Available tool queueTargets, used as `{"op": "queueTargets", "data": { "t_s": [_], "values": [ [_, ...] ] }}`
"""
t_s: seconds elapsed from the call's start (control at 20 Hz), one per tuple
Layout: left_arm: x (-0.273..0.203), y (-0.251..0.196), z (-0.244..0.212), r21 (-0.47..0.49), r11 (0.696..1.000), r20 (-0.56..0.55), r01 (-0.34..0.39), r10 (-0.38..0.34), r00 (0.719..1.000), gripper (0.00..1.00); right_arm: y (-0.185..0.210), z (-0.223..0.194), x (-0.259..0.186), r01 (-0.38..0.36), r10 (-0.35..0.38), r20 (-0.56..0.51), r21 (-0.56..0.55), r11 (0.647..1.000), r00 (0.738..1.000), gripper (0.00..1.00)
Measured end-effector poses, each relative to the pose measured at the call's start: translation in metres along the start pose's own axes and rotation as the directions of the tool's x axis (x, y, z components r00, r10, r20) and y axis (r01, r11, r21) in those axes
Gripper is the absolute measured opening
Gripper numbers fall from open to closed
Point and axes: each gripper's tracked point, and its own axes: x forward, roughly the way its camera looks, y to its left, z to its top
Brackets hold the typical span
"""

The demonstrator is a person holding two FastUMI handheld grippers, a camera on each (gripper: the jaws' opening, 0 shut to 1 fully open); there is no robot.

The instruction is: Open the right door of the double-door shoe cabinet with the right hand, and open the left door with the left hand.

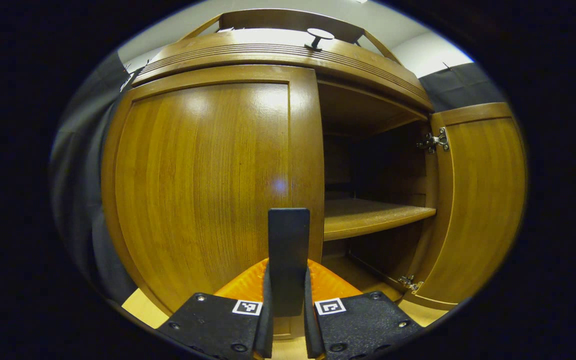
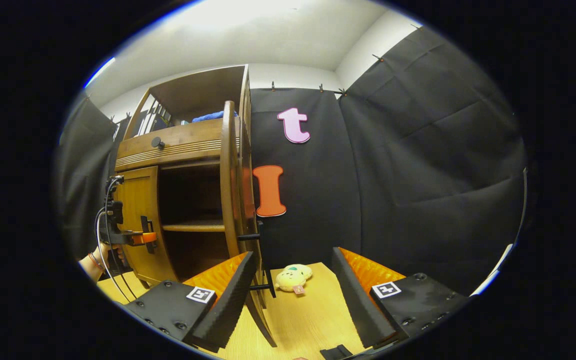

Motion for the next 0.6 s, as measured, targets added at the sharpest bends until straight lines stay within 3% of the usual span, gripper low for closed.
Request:
{"op": "queueTargets", "data": {
  "t_s": [0.25,0.6],
  "values": [
    [-0.031,-0.001,0.001,0.002,0.999,0.010,0.045,-0.045,0.999,0.18,0.012,0.000,-0.013,-0.008,0.009,0.019,-0.012,1.000,1.000,0.99],
    [-0.089,0.011,0.003,-0.011,0.996,0.002,0.093,-0.093,0.996,0.19,0.019,-0.001,-0.024,-0.011,0.012,0.028,-0.007,1.000,1.000,0.99]
  ]
}}
